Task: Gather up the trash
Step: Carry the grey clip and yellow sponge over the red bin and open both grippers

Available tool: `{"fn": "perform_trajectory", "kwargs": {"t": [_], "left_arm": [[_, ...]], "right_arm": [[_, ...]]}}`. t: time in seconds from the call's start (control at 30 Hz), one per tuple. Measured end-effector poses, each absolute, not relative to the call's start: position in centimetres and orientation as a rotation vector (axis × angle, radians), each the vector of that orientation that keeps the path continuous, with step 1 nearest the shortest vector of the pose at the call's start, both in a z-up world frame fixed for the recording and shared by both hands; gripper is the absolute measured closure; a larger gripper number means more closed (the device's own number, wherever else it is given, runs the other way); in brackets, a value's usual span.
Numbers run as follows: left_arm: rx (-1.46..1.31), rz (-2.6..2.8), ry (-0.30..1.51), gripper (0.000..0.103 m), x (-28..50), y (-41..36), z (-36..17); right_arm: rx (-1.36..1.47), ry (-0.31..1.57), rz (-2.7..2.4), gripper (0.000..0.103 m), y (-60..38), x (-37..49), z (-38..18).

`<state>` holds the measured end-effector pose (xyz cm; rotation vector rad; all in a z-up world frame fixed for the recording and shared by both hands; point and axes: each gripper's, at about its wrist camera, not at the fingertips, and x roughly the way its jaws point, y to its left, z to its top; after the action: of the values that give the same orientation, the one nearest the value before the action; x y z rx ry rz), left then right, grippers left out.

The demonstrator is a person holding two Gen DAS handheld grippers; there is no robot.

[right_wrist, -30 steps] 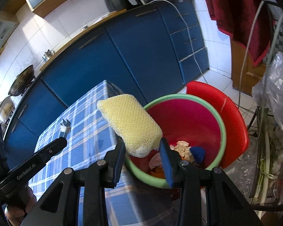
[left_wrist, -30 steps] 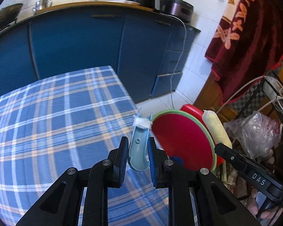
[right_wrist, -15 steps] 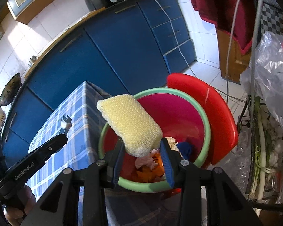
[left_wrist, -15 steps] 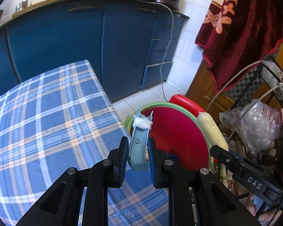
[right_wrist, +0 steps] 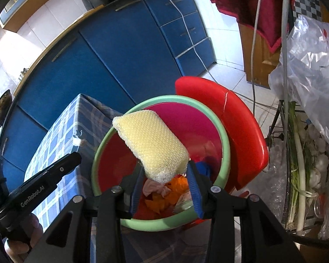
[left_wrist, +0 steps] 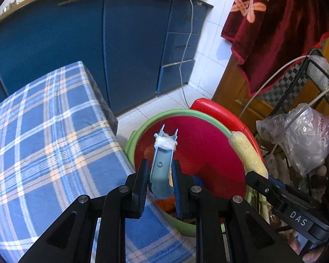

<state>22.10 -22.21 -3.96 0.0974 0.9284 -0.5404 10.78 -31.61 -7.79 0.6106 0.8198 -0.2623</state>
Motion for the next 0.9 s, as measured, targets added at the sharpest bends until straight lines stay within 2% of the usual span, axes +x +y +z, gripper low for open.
{"fn": "perform_trajectory", "kwargs": {"t": [0.33,0.4,0.47,0.63,0.9], "left_arm": [[0.095,-0.565,0.964,0.081,22.5,-22.8,-4.9],[0.089,-0.563,0.966,0.069,22.5,-22.7,-4.8],[0.088,-0.557,0.957,0.063,22.4,-22.5,-4.6],[0.082,-0.553,0.948,0.062,22.0,-21.9,-4.1],[0.074,-0.523,0.93,0.062,20.9,-20.3,-2.9]], "right_arm": [[0.635,0.846,-0.269,0.052,-32.0,11.1,-8.8],[0.636,0.846,-0.267,0.05,-31.9,11.1,-8.8],[0.634,0.848,-0.264,0.05,-31.7,11.1,-8.8],[0.632,0.847,-0.261,0.041,-31.6,10.9,-8.6],[0.617,0.829,-0.237,0.037,-30.5,10.2,-7.4]]}}
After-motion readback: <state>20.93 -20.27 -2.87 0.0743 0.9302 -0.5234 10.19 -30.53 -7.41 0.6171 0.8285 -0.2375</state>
